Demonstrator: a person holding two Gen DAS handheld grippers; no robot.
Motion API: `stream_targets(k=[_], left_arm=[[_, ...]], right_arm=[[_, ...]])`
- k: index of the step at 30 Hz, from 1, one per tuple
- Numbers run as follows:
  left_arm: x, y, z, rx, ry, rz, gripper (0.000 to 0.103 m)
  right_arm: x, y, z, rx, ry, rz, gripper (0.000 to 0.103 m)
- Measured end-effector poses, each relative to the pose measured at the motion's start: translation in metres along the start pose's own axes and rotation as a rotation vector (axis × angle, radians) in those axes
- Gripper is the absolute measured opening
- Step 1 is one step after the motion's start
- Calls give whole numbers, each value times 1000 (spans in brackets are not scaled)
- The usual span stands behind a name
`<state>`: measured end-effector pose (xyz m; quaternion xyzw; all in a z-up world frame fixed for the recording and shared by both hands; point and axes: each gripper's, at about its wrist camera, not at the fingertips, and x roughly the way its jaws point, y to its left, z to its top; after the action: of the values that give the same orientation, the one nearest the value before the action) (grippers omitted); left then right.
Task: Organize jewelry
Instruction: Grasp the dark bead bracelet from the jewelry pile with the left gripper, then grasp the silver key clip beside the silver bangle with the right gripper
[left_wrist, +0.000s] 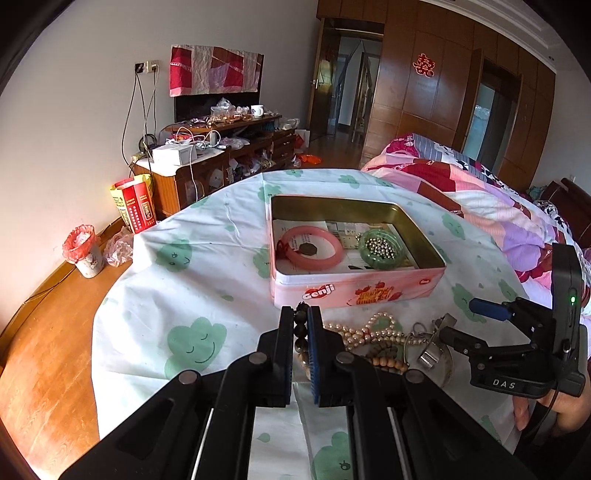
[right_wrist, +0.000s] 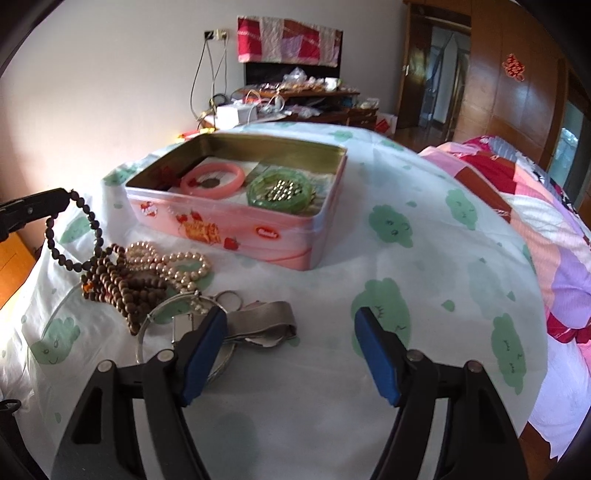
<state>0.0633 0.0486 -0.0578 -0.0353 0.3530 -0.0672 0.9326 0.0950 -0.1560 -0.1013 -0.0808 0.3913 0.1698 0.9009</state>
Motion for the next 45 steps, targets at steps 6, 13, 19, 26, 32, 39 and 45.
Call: stream_targets(k=[6, 13, 19, 26, 32, 39, 45], left_arm=[[3, -1, -3, 0, 14, -6, 6], [3, -2, -4, 2, 16, -8, 6], [3, -1, -5, 1, 12, -7, 6], [1, 5, -2, -9, 9, 0, 6], [-2, 12, -1, -26, 13, 9, 6], [-6, 10, -1, -25, 6, 4, 6], [-2, 11, -2, -28, 17, -2, 6]], right_arm=[[5, -4, 2, 25, 22, 95, 57], [-2, 4, -1, -7, -12, 125, 24], [-4, 7, -2, -18, -23, 99, 1], [-6, -6, -2, 72, -7, 143, 5], [-25, 4, -5, 71, -19, 141, 32], [-25, 54, -10, -127, -23, 81, 68], [-17, 64, -11, -230, -24, -18, 67]])
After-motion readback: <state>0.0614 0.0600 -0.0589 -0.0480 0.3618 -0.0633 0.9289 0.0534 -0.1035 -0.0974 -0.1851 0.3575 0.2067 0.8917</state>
